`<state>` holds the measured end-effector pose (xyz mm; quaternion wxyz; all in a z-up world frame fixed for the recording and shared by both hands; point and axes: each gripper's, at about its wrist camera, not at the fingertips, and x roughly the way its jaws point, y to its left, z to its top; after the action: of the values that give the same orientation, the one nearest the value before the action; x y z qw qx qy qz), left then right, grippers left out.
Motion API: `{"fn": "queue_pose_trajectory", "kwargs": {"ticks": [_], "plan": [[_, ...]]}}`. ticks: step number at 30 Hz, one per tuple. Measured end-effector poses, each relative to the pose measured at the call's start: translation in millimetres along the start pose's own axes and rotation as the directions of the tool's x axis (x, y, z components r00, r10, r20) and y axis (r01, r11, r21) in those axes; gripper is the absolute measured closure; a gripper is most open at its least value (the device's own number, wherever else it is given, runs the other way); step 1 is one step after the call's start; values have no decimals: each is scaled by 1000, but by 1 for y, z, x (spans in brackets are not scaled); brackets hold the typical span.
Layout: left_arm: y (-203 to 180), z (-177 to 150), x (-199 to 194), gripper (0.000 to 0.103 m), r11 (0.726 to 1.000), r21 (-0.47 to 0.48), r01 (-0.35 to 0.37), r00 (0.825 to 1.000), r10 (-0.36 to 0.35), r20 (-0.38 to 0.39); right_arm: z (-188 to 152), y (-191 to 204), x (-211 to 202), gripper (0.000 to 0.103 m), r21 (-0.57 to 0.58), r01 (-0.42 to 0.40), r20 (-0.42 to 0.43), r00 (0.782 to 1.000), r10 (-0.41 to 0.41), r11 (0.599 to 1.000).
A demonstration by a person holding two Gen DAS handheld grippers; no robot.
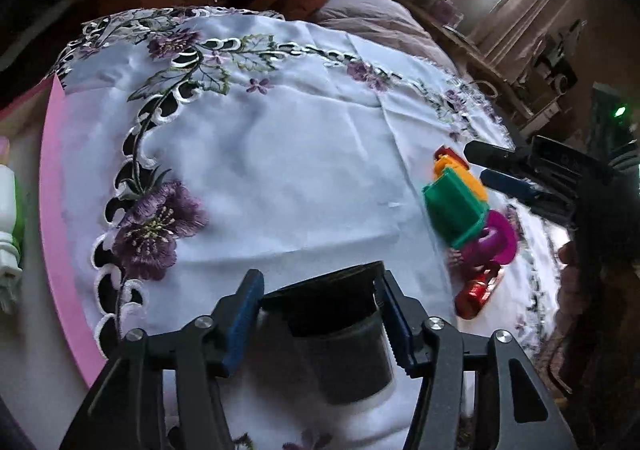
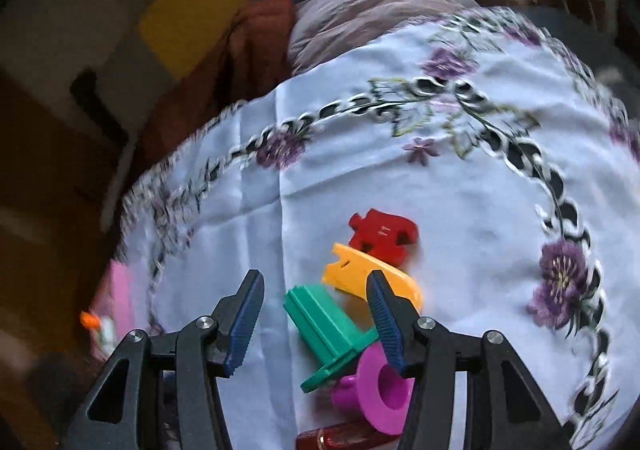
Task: Organize rigid objects
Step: 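Grasp the black lidded cup with the left tool while the right tool grasps the green stand piece, then carry the black lidded cup over the tray with the left tool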
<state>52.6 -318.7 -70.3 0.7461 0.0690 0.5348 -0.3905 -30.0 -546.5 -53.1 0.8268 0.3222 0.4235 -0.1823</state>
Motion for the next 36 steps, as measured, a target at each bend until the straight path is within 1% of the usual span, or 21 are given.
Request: {"fn": "queue_pose_trajectory", "kwargs": {"ticks": [3, 5, 7, 10, 11, 13, 14, 15, 17, 20, 24, 27, 29, 33, 36], "plan": [[-8, -3, 1, 44, 998, 43, -47, 998, 45, 34, -3, 13, 6, 50, -83, 39, -14, 999, -40, 996], [-9, -7, 2, 44, 997, 54, -54, 997, 51, 55, -7, 24, 12, 58, -160, 72, -19, 997, -76, 984], [-9, -10, 1, 44, 996, 73, -54, 996, 49, 69, -13, 33, 21, 59, -226, 97, -48, 993, -111, 969], [-7, -12, 2, 43, 996, 74, -43, 996, 37, 83, -20, 37, 36, 65, -310, 198, -62, 972, -227, 930], [-5, -12, 2, 43, 996, 74, -40, 996, 33, 88, -21, 38, 38, 70, -322, 222, -56, 966, -253, 920], [-6, -13, 3, 43, 996, 77, -40, 995, 32, 98, -22, 38, 41, 72, -327, 243, -52, 960, -274, 913], [-6, -14, 3, 43, 995, 87, -44, 993, 34, 109, -22, 38, 42, 73, -333, 244, -56, 959, -277, 911], [-8, -15, 3, 43, 995, 93, -47, 993, 37, 114, -23, 38, 46, 73, -335, 231, -77, 959, -271, 913], [-10, -18, 3, 42, 992, 113, -57, 990, 42, 133, -22, 39, 49, 73, -341, 233, -78, 958, -275, 911], [-9, -20, 3, 42, 991, 120, -52, 988, 33, 152, -20, 35, 47, 73, -321, 221, -85, 962, -260, 921], [-9, -22, 2, 45, 991, 124, -53, 986, 32, 166, -23, 39, 49, 73, -346, 233, -65, 960, -271, 909], [-12, -25, 2, 46, 985, 152, -78, 981, 49, 187, -24, 38, 49, 73, -343, 228, -64, 962, -265, 911], [-11, -26, 1, 46, 987, 139, -80, 979, 52, 196, -25, 38, 50, 72, -341, 224, -57, 964, -258, 913], [-12, -28, 0, 46, 983, 153, -97, 976, 64, 208, -28, 42, 52, 72, -377, 239, -36, 962, -272, 895], [-12, -28, -4, 46, 984, 136, -116, 974, 86, 208, -29, 44, 53, 72, -407, 254, -26, 957, -289, 878]]}}
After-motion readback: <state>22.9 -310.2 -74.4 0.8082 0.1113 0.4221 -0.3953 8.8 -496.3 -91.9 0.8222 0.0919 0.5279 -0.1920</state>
